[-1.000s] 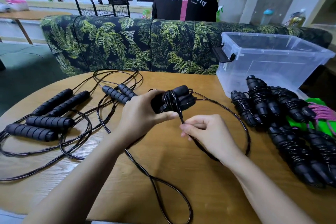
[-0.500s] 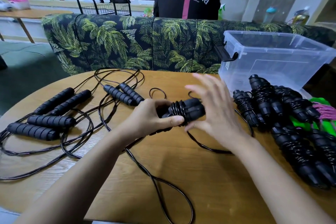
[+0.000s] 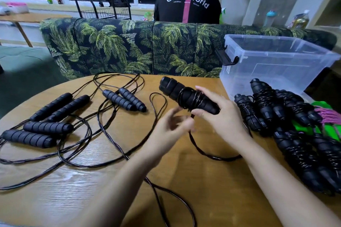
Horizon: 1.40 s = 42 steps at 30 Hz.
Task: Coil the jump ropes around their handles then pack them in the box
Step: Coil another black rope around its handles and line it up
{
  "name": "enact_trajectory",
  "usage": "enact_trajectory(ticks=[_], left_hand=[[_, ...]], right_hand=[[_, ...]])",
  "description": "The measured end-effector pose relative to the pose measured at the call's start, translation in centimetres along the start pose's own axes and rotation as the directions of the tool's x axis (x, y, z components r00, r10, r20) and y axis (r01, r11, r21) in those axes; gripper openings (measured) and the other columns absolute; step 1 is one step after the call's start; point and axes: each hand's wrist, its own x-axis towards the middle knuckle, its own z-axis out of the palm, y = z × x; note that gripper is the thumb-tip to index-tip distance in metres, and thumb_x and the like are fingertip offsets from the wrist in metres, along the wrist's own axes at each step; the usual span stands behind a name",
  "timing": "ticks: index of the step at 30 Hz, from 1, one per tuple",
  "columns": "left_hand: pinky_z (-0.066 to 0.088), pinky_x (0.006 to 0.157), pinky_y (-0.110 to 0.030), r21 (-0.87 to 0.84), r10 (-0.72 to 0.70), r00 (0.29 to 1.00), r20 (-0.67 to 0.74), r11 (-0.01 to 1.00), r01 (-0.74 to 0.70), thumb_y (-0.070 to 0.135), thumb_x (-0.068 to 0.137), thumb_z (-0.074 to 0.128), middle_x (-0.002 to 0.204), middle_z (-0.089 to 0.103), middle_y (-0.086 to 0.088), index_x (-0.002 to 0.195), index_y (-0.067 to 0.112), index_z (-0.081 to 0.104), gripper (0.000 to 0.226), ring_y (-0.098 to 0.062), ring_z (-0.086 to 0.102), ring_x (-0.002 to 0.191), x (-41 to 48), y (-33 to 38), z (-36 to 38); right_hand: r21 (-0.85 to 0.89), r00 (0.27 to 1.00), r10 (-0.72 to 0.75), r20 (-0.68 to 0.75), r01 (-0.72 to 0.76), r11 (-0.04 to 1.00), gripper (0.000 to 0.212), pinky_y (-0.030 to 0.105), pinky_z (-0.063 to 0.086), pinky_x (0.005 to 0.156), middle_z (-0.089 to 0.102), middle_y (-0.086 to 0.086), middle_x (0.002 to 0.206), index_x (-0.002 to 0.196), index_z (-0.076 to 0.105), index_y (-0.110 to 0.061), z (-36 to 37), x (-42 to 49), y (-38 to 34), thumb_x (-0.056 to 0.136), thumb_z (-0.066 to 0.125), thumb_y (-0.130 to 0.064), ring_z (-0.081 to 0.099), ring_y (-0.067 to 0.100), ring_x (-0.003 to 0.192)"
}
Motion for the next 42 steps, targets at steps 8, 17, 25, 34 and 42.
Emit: enact_trajectory(ticks=[8,17,25,34,42], left_hand=[[0.048,0.063,-0.029,0.485,0.299,0.943,-0.143,0.852,-0.197,0.033,0.084,0.072,0.081,0.067,0.010,0.138,0.012,0.055,0.061,-0.006,0.049,0.063,2.6,0.9,-0.8],[0.051,0.083,-0.016,0.206,0.215,0.965,-0.148,0.961,-0.183,0.015,0.088,0.069,0.093,0.074,0.017,0.112,0.021,0.067,0.025,0.004,0.068,0.093,5.0,-0.6,-0.3],[0.053,0.075,-0.017,0.119,0.177,0.948,-0.265,0.981,-0.150,0.025,0.073,0.081,0.077,0.076,0.010,0.097,0.028,0.069,0.027,-0.003,0.072,0.080,5.5,-2.7,0.0],[0.056,0.088,-0.038,0.314,0.320,0.935,-0.154,0.913,-0.260,0.038,0.066,0.082,0.081,0.076,0.008,0.105,0.025,0.069,0.043,-0.007,0.072,0.084,4.8,-3.6,-0.7],[0.053,0.096,-0.036,0.340,0.385,0.923,-0.016,0.870,-0.357,0.029,0.075,0.076,0.095,0.075,0.015,0.125,0.026,0.059,0.053,-0.006,0.069,0.100,4.4,-3.8,-1.0]], right_hand=[[0.444,0.966,0.257,0.018,-0.238,0.864,0.045,0.008,0.046,0.080,0.069,-0.023,0.103,0.118,0.059,-0.035,0.0,-0.8,1.4,0.079,0.078,-0.022,0.063,-0.013,0.095],[0.655,0.878,0.437,0.193,-0.447,0.609,0.033,0.032,0.053,0.094,0.074,-0.006,0.109,0.114,0.068,-0.024,1.7,-2.3,1.8,0.087,0.061,-0.042,0.067,0.014,0.109],[0.277,0.967,0.252,-0.026,-0.235,0.932,0.049,0.010,0.036,0.100,0.049,-0.014,0.136,0.148,0.039,-0.035,3.9,-2.7,4.4,0.101,0.050,-0.026,0.047,-0.004,0.123],[-0.279,0.975,0.172,0.141,-0.127,0.952,0.110,0.043,0.048,0.096,0.009,-0.008,0.159,0.140,-0.020,-0.064,5.1,-4.3,4.0,0.082,0.071,-0.046,0.047,0.031,0.130],[-0.428,0.997,0.022,-0.074,-0.052,0.902,0.096,0.049,0.050,0.095,0.029,0.005,0.154,0.154,0.008,-0.038,5.1,-4.5,4.3,0.084,0.073,-0.040,0.046,0.030,0.125]])
